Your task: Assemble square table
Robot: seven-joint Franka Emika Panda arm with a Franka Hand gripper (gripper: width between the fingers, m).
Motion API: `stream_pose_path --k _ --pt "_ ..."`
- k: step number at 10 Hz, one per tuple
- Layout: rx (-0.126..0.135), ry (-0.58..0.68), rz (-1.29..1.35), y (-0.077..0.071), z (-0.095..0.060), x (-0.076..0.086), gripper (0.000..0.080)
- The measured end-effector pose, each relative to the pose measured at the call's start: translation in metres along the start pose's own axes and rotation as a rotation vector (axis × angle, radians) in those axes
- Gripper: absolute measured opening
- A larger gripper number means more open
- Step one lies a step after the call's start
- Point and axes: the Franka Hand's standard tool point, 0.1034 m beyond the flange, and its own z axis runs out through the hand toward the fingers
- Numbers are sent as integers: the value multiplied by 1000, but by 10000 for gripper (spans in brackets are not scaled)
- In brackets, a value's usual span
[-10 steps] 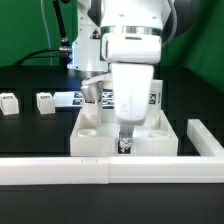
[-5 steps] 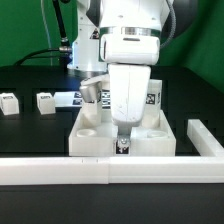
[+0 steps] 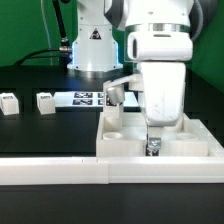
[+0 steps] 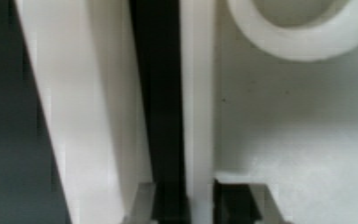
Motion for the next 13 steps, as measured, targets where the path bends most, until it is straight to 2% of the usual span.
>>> stream_pose_path --k 2,6,7,8,9,10,11,12,13 --pt "2 -10 -10 4 -1 2 64" --pt "1 -12 1 3 3 -6 64" --pt "1 -13 1 3 4 -7 122" --pt "1 -13 2 3 4 -7 122" --pt "1 -13 2 3 4 -7 306" --pt "1 -13 2 3 4 -7 306" --pt "1 -13 2 3 4 -7 509" --pt "1 -13 2 3 4 -7 509" --pt "1 -13 2 3 4 -7 624"
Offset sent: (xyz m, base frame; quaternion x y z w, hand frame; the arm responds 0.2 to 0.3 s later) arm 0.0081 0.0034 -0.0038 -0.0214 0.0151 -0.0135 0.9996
